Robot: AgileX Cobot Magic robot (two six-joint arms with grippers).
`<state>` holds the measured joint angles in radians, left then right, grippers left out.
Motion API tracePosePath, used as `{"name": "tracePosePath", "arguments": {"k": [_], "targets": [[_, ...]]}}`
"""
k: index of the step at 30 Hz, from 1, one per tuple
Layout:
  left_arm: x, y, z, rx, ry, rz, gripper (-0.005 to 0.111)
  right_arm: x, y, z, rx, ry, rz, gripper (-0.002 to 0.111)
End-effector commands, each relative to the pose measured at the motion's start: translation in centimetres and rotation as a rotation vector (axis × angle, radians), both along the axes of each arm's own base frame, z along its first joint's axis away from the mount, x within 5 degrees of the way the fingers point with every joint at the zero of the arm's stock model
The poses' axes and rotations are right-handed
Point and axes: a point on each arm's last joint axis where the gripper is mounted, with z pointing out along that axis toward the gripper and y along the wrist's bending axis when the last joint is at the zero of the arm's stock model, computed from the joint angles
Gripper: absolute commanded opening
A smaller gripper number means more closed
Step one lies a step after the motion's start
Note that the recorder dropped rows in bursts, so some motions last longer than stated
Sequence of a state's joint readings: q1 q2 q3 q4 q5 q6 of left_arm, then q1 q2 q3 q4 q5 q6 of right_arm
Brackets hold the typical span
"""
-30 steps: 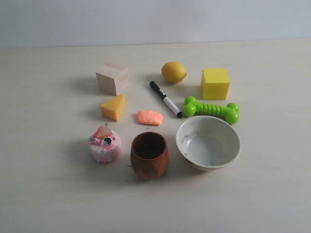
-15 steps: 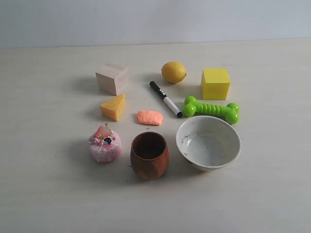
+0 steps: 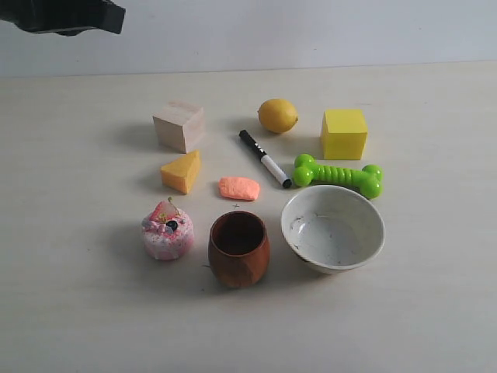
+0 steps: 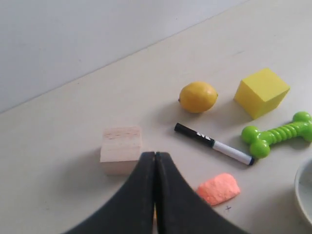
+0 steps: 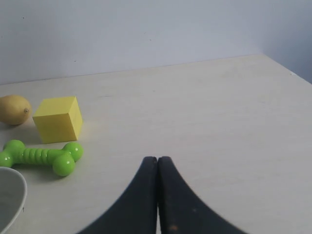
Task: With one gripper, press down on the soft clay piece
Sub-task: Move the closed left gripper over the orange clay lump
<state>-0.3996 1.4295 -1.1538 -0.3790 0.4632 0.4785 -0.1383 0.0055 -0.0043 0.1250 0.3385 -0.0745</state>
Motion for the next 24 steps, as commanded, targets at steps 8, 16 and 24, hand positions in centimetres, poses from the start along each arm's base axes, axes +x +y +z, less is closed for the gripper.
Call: {"name": "tracePosePath", "arguments": {"k": [8, 16, 24], "targets": [[2.7, -6.5, -0.4, 0.118, 0.098, -0.218, 0.000, 0.0, 0.0, -0.1, -0.005, -0.005, -0.006, 0.000], [4.9, -9.3, -3.3, 0.204, 0.281, -0.314, 0.000, 0.0, 0.0, -0.1, -0.005, -0.005, -0.006, 0.000], [7.2, -10.7, -5.8, 0.241, 0.490, -0.249, 0.000, 0.0, 0.0, -0.1, -0.005, -0.005, -0.006, 0.000]]}}
